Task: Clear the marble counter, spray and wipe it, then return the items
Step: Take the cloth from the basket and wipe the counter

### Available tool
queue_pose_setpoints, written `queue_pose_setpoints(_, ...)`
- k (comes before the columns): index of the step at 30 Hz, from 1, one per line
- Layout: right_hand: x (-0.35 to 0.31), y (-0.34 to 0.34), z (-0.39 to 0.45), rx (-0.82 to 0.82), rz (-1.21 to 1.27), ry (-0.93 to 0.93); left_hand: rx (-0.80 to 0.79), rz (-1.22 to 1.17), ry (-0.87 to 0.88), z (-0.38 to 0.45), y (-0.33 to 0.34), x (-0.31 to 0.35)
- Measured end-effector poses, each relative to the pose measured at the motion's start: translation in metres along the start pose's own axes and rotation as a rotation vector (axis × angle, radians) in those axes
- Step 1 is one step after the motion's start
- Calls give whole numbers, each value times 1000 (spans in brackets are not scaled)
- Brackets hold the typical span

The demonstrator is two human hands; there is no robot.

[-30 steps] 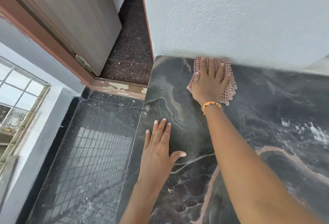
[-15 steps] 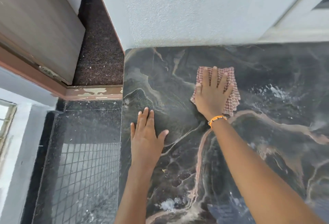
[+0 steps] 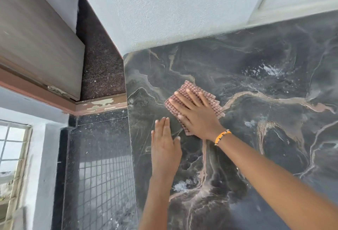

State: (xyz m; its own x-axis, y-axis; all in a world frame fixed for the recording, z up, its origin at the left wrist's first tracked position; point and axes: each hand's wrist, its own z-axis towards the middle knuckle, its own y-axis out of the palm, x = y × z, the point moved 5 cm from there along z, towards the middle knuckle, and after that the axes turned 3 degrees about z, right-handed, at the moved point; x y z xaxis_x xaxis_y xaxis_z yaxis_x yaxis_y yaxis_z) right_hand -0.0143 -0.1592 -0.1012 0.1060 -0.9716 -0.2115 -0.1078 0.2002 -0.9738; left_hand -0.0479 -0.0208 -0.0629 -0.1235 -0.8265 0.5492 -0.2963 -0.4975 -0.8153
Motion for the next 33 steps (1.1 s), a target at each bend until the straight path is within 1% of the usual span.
queue_pose_setpoints(2, 42, -9, -9, 19, -9, 144, -103, 53, 86, 4, 16, 15)
queue_pose_setpoints(4, 83, -17, -21, 42, -16, 290, -169, 119, 96, 7, 28, 24)
queue_pose_setpoints(8, 147, -29, -63, 114, 30, 582, -180, 257, 71, 8, 37, 23)
queue_pose_setpoints(11, 156, -31, -100, 173, 65, 783, -171, 304, 77, 7, 41, 21)
queue_pose_setpoints(13, 141, -27, -115, 193, 103, 897, -166, 309, 79, 7, 42, 22)
queue_pose_setpoints(15, 115, -20, -116, 187, 113, 927, -163, 320, 78, 8, 41, 23)
queue_pose_setpoints(19, 73, -10, -88, 127, 86, 806, -162, 325, 64, 8, 40, 29)
queue_pose_setpoints(22, 56, -12, -50, 121, 82, 641, -172, 321, 45, 10, 38, 28)
queue_pose_setpoints(24, 49, -14, -29, 100, 94, 490, -181, 321, 44, 12, 38, 29)
queue_pose_setpoints(26, 46, -14, -19, 58, 86, 298, -207, 281, 32, 13, 37, 30)
queue_pose_setpoints(29, 52, -12, -32, -19, 64, -27, -250, 73, -70, 17, 34, 33)
queue_pose_setpoints(31, 66, -10, -53, -51, 59, -182, -169, -37, -163, 22, 33, 41)
queue_pose_setpoints(33, 90, -13, -72, -65, 54, -236, -73, -39, -209, 25, 39, 57)
